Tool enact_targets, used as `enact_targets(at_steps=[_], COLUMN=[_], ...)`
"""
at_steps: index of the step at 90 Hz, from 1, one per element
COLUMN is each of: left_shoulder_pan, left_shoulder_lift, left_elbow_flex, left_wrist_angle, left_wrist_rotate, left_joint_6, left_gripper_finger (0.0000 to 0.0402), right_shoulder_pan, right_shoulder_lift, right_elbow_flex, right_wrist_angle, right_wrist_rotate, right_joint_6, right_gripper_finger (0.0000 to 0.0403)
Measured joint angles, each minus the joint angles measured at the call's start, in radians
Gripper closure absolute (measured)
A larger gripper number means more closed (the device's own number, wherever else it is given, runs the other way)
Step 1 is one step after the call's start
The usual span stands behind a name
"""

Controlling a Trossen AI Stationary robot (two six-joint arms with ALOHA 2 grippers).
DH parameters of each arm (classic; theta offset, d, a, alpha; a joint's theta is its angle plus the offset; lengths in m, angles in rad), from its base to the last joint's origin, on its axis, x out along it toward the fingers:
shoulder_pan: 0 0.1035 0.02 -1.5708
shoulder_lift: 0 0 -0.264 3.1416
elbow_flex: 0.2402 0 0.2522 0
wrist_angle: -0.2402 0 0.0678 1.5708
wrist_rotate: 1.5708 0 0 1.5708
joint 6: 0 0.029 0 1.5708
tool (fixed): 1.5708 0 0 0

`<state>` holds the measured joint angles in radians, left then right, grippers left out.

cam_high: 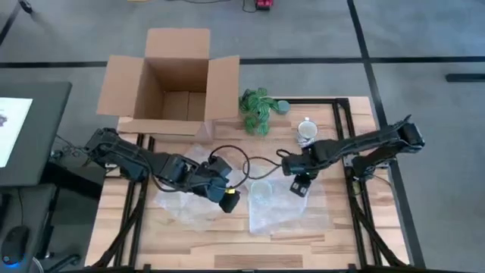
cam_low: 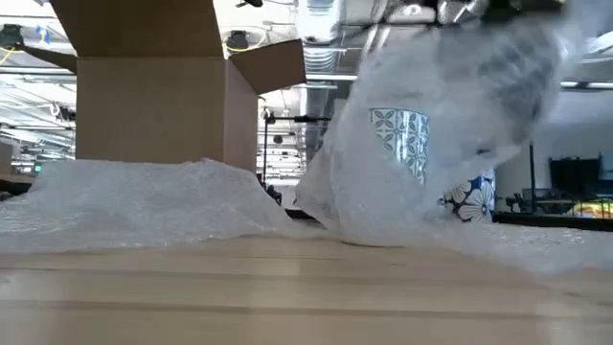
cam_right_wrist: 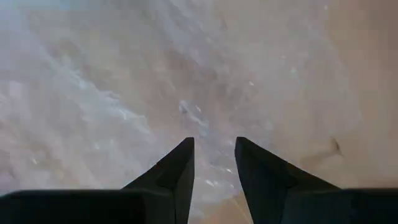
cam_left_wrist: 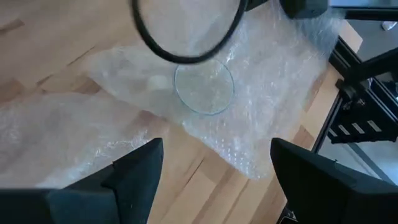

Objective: Wrap mug
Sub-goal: Wrap the green mug with the bubble wrap

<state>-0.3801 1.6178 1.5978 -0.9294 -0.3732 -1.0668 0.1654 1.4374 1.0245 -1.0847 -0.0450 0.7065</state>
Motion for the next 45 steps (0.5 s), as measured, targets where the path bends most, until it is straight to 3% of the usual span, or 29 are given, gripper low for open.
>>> enact_targets(at_steps=[16, 34, 45], left_shoulder_pan=[0.0, 0.0, 0.0], left_shoulder_lift=[0.02, 0.019, 0.02], left_elbow_flex=[0.0, 0.0, 0.0], left_wrist_angle=[0.0, 0.003, 0.008], left_wrist_rotate=[-0.003, 0.003, 0.091], left_joint_6=[0.0, -0.008, -0.007], left_gripper_finger=[0.0125, 0.0125, 0.0125], right_shoulder_pan=[0.032, 0.035, 0.038], right_shoulder_lift=[-0.006, -0.063, -0.112], right_elbow_flex=[-0.077, 0.011, 0.06], right_wrist_angle=[0.053, 0.036, 0.106], right_wrist_rotate=[0.0, -0.002, -0.001], right_joint_6=[0.008, 0.029, 0.049], right_gripper_finger=[0.0296, 0.0296, 0.0296])
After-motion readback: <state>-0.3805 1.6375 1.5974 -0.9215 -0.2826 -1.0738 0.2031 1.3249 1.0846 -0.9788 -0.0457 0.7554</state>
